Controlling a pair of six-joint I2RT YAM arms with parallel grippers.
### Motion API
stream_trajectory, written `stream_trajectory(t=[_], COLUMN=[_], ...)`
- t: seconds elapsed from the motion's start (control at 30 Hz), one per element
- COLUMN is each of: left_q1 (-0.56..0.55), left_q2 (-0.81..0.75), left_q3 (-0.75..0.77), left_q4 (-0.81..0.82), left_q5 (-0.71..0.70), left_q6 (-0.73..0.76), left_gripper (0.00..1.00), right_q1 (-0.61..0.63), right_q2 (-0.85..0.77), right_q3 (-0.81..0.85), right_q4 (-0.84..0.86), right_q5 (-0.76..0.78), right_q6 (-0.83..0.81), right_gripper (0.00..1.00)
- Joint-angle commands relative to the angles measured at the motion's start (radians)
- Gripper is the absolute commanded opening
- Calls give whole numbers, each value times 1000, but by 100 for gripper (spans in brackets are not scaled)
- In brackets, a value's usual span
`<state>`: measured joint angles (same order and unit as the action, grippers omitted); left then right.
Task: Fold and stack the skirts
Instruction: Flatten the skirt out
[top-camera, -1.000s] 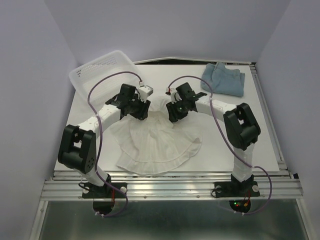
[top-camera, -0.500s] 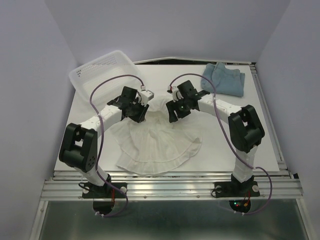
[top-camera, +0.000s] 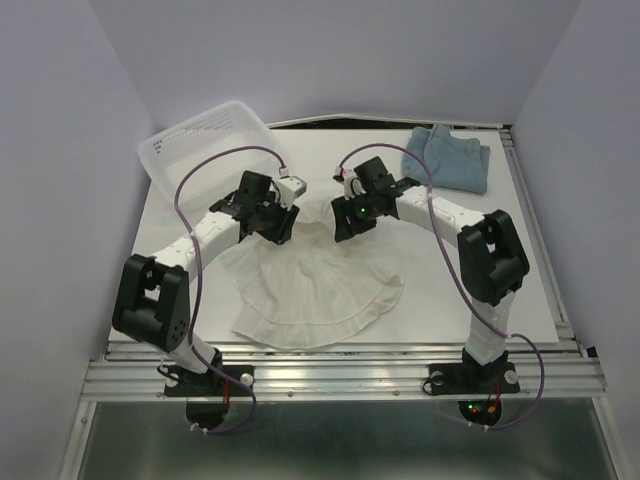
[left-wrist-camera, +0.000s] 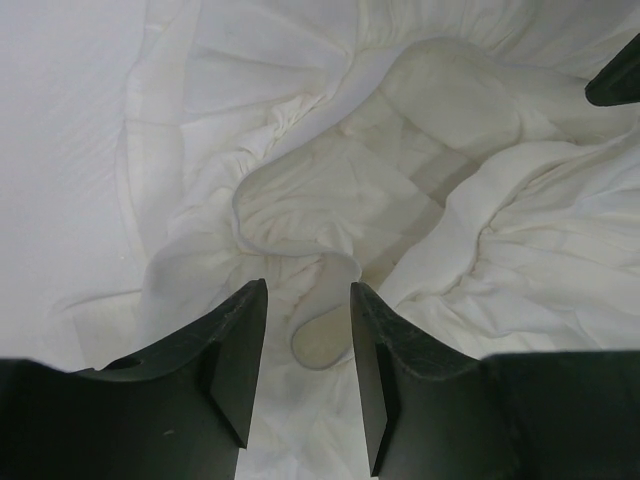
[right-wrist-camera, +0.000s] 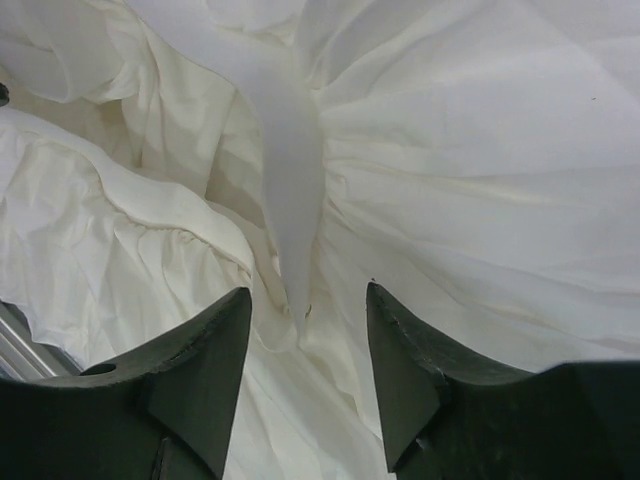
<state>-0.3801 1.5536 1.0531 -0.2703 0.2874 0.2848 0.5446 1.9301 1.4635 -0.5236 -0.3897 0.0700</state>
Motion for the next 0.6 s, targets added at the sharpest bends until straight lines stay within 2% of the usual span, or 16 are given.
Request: stream_trajectory(t=[0.0,0.17,0.37,0.57], left_q1=[-5,-6,-5,30], left_q2=[-75,-43,-20,-13], left_q3=[-16,10,13,71], left_q4=[25,31,82,16], left_q5=[42,76,59,122], left_q6=[-29,-44,-85,25], left_gripper=[50,50,54,57], right_q1=[3,3,3,3], right_q2=[-28,-13,-26,-71], right_q3=[37,-25,-106,-118], right_q4=[7,14,50,54], right_q5=[-17,8,18,22], right_q6=[-16,-53,-90,-131], right_gripper=[52,46,43,43])
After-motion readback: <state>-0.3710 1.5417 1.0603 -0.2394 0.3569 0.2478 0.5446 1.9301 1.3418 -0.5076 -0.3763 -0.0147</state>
